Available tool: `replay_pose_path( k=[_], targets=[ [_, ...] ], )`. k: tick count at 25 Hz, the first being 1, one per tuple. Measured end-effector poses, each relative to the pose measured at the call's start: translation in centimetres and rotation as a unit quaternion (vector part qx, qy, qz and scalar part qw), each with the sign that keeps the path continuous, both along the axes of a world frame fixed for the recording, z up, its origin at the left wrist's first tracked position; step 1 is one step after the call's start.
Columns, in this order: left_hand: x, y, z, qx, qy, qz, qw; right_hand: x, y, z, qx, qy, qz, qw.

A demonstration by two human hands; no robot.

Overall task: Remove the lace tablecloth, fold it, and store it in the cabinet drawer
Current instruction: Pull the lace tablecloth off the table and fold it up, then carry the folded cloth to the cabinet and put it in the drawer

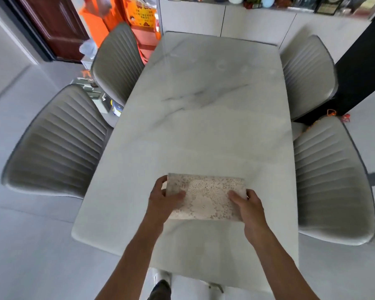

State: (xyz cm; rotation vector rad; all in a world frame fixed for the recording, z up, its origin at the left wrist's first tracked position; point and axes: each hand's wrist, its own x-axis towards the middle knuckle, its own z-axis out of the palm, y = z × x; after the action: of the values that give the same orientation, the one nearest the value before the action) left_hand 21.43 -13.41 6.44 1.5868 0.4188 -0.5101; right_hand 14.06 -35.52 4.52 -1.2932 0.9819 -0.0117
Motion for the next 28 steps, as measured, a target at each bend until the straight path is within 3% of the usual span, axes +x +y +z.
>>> replay_pose_path(
  k=[3,5,7,10,13,15,18,20,25,28],
  targets=[
    [-4.2,1.5,3.2,-0.199,0.025,0.134,0.97,-2.2,3.5,1.9,0.203,-0.108,-0.052,0.972],
    [-7.2,0.3,4.0,-0.226,0.032,0.17,0.959,-3.4,6.2,2.4,0.262,-0.126,0.013,0.957],
    [-8.9,0.5,5.3,-0.192,0.012,0.237,0.952,-4.1,7.8,3.6,0.227,-0.091,0.152,0.958],
    [-11.5,5.6,7.4,-0.19,-0.069,0.285,0.937,-3.6,8.8,6.6,0.082,-0.06,0.322,0.941],
    [-15.3,11.8,8.9,-0.212,-0.131,0.278,0.928,-2.5,13.6,10.2,0.051,-0.116,0.457,0.88],
    [-18.1,15.1,9.4,-0.15,-0.155,0.286,0.933,-3.2,19.4,11.2,0.048,-0.117,0.536,0.835],
    [-21.7,21.2,9.0,0.113,-0.175,0.245,0.947,-6.4,28.6,10.0,-0.046,-0.171,0.574,0.8],
    [-24.8,26.5,7.9,0.202,-0.143,0.21,0.946,-9.0,35.0,9.4,-0.064,-0.219,0.608,0.76],
    [-33.1,41.4,6.2,0.229,-0.14,0.198,0.943,-14.2,50.1,9.0,-0.073,-0.194,0.743,0.636],
    [-38.6,51.1,6.2,0.242,-0.142,0.22,0.934,-17.7,59.6,9.3,-0.033,-0.188,0.789,0.583]
  ],
)
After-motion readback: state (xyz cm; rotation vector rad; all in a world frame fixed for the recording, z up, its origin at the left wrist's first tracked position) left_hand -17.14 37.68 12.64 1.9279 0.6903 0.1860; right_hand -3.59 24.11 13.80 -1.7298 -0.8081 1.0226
